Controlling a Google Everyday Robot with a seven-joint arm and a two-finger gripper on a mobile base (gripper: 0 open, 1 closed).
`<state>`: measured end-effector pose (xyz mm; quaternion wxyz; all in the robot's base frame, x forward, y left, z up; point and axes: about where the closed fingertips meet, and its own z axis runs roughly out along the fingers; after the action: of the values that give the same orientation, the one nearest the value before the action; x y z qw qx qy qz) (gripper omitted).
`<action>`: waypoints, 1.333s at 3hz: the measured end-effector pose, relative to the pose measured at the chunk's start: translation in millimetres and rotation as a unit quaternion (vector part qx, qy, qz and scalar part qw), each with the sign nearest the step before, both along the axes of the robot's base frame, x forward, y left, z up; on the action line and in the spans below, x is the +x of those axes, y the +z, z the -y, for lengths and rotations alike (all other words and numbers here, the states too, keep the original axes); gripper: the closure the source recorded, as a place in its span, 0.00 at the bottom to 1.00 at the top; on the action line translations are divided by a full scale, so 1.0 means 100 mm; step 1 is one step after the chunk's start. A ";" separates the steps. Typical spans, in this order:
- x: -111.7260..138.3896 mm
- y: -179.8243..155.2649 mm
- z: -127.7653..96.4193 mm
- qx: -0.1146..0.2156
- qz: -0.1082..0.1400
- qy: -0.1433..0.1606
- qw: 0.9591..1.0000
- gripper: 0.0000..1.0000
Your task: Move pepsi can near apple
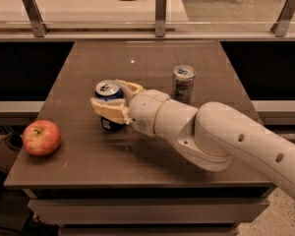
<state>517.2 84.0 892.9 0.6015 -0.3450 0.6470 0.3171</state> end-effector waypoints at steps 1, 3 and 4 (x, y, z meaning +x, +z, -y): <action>0.00 0.01 0.00 0.000 0.000 0.000 1.000 0.81; -0.01 0.02 -0.02 0.000 0.001 0.002 1.000 0.36; -0.01 0.02 -0.04 -0.001 0.001 0.003 1.000 0.12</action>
Offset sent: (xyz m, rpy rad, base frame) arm 0.0000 0.0001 0.0008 0.0000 0.0000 0.0001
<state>515.8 87.7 895.0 0.6010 -0.3479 0.6454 0.3181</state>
